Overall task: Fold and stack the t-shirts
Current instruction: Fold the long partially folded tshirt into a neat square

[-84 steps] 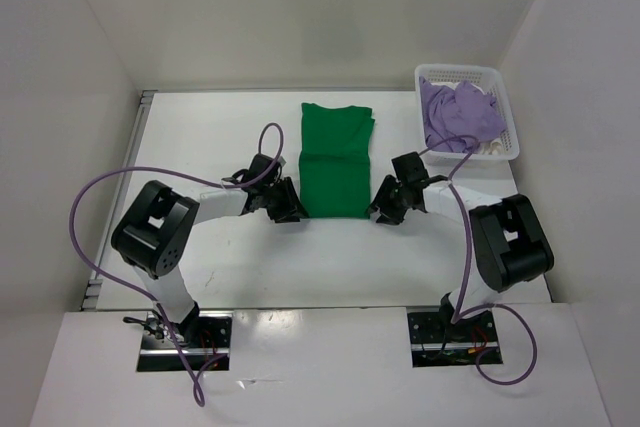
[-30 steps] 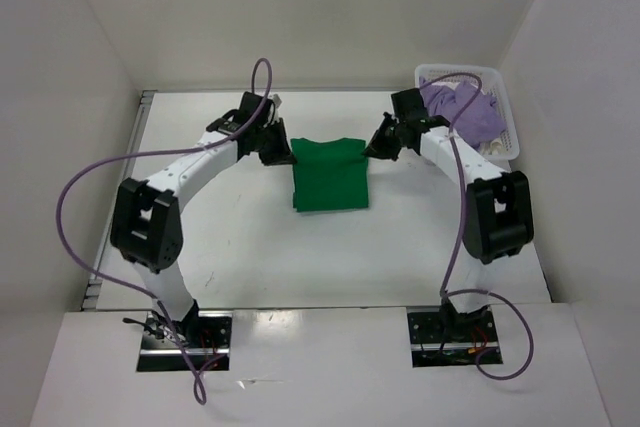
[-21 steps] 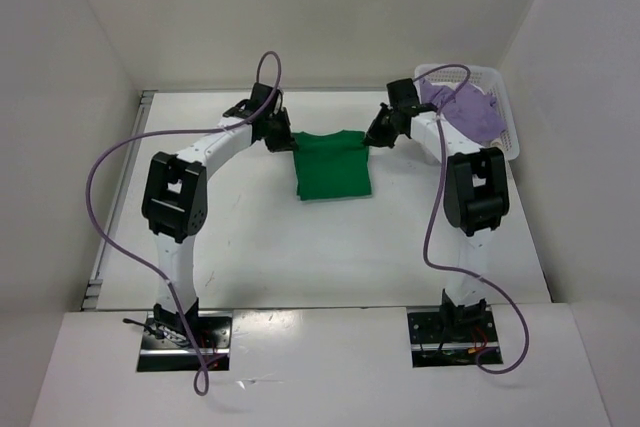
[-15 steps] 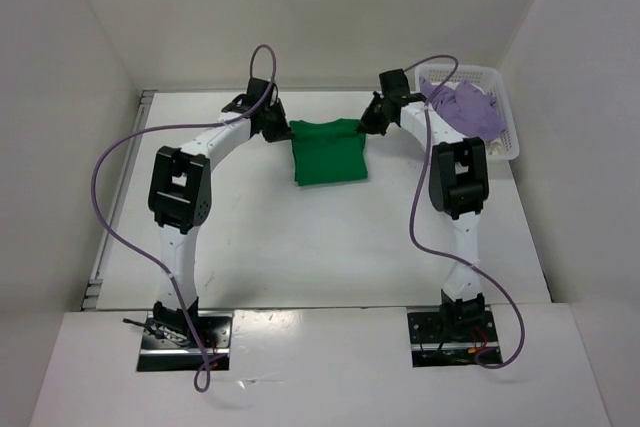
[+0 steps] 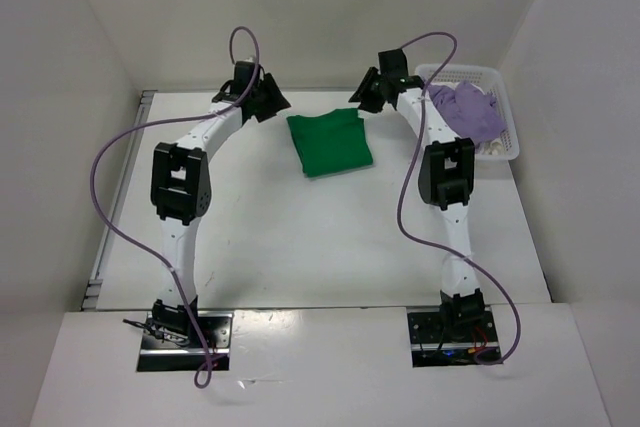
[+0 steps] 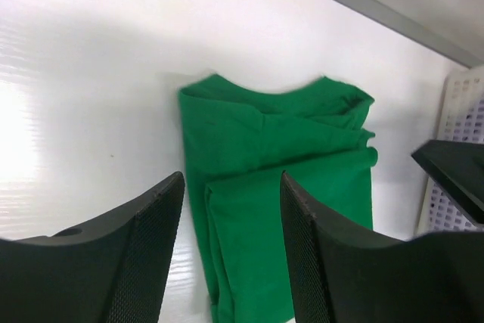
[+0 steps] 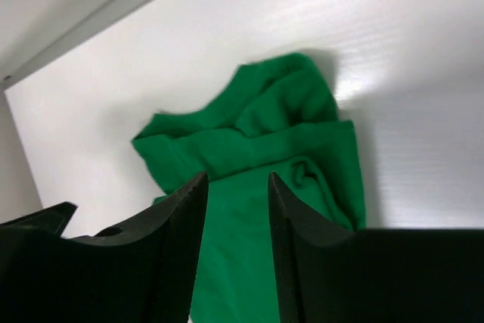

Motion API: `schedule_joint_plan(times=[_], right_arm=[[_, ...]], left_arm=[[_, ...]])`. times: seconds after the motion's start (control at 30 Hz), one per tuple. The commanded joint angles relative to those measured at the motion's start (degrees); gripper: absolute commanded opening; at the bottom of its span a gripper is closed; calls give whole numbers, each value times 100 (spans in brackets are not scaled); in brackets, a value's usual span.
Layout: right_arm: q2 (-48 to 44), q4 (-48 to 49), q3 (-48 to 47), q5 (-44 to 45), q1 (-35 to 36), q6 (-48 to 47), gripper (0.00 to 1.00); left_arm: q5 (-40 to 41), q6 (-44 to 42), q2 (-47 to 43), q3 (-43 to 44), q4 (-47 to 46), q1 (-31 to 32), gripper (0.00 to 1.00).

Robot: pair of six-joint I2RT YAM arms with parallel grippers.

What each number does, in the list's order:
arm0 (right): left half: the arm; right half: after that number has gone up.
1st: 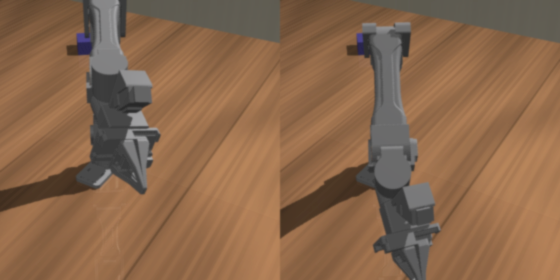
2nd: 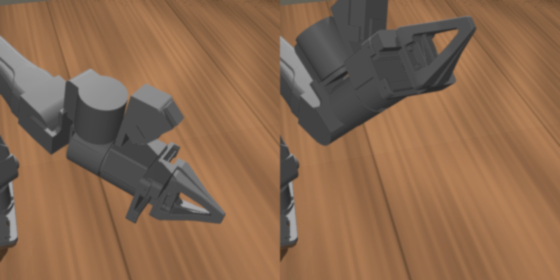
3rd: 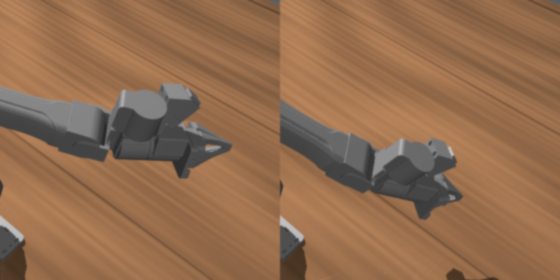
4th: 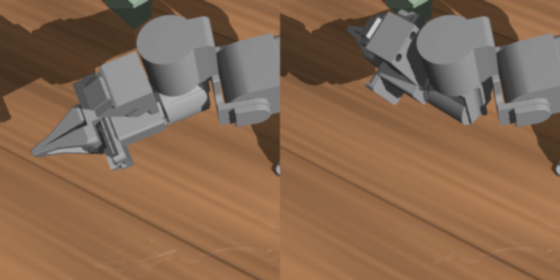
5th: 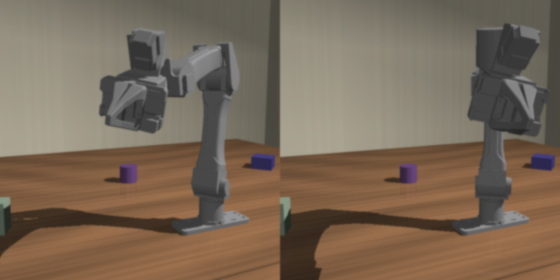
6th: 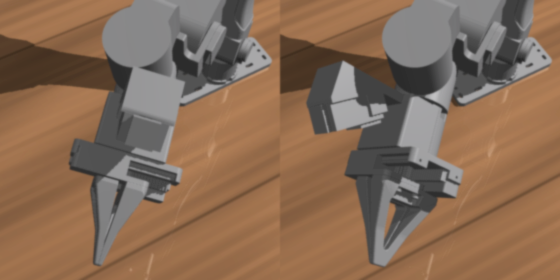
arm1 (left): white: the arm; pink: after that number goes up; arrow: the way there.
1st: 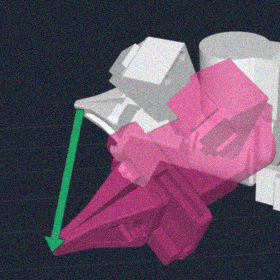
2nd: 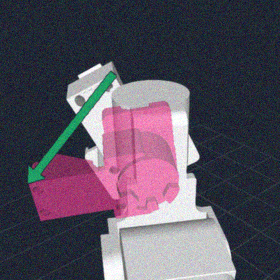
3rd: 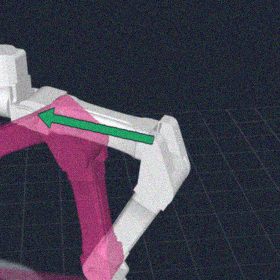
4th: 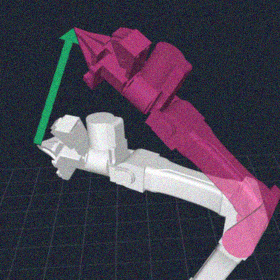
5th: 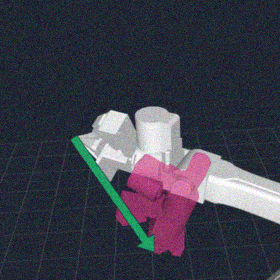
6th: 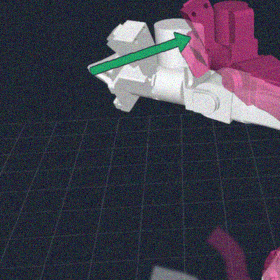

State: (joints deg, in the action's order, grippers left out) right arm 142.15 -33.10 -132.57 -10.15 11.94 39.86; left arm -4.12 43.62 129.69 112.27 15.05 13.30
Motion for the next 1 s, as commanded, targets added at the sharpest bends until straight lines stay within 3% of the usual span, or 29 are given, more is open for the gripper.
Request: schedule_joint_plan(times=[0.0,0.07,0.2,0.3,0.57,0.73,0.77,0.97], right_arm=[[-530,-153,-235,-154,26,-224,44],[-942,39,324,-154,97,-346,40],[-1312,401,1329,-356,326,-347,12],[-1312,584,1900,-522,405,-347,4],[-627,647,2138,-593,458,-347,3],[-1029,981,3061,-532,563,-347,1],[-1170,1033,3401,-532,563,-347,1],[-1663,1025,3458,-329,616,-461,4]], left_arm=[[-246,209,-382,-11,-292,23,59],[-378,148,-584,-352,-511,416,56],[-738,340,-655,-1072,-924,1094,53],[-915,875,-586,-1627,-1381,1289,50],[-1021,824,-172,-2426,-1232,1289,49],[-1319,771,-680,-3482,-1416,1289,49],[-1433,771,-1186,-3858,-1478,1289,49],[-951,508,-2886,-4555,-1338,1289,73]])
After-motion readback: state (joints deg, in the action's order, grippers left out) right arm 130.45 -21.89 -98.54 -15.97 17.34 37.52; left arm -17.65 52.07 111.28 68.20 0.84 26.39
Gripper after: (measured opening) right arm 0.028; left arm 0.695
